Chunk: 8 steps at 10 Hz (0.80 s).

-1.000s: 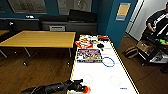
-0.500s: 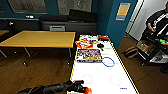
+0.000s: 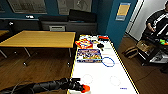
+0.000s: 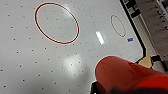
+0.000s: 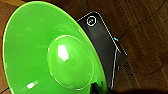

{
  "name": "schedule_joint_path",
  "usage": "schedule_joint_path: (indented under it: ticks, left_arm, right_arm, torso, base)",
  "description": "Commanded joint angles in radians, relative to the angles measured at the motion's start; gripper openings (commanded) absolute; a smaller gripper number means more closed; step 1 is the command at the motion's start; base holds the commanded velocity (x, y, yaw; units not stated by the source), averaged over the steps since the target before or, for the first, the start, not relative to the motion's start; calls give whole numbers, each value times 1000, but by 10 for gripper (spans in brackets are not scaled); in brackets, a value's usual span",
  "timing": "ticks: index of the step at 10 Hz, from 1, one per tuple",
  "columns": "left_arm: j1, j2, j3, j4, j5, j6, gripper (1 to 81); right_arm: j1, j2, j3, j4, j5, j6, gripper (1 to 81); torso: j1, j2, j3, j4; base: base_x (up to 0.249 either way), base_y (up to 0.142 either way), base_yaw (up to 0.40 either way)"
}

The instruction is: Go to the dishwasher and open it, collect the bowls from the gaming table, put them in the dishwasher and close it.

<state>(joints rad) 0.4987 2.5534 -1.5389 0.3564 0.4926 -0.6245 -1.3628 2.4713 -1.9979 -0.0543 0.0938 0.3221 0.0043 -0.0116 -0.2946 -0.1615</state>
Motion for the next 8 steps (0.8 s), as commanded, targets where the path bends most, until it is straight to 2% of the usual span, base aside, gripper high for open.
schedule_joint_path:
  ticks: [1, 2, 4, 5, 6, 8]
  left_arm:
    - [-49, -191, 217, 16, -51, 12, 10]
    - [0, -238, 238, 35, -94, 14, 10]
    - [99, -310, 244, 73, -139, 15, 10]
    - [139, -335, 244, 85, -195, 15, 10]
    - [178, -352, 240, 102, -226, 17, 10]
    - [241, -360, 238, 142, -230, 17, 10]
  right_arm:
    - [29, -42, 27, -16, -51, -6, 10]
    - [24, -41, 28, -16, -46, -6, 10]
    - [15, -39, 38, -18, -43, -8, 10]
    - [12, -39, 38, -18, -42, -8, 10]
    - [7, -38, 38, -19, -40, -8, 10]
    - [4, -35, 38, -24, -42, -8, 10]
  torso:
    - [0, 0, 0, 0]
    - [0, 0, 0, 0]
    - [0, 0, 0, 0]
    - [0, 0, 0, 0]
    - [0, 0, 30, 0]
    - [0, 0, 63, 0]
  base:
    - [0, 0, 0]
    - [0, 0, 0]
    - [0, 0, 0]
    - [0, 0, 0]
    - [0, 0, 0]
    - [0, 0, 0]
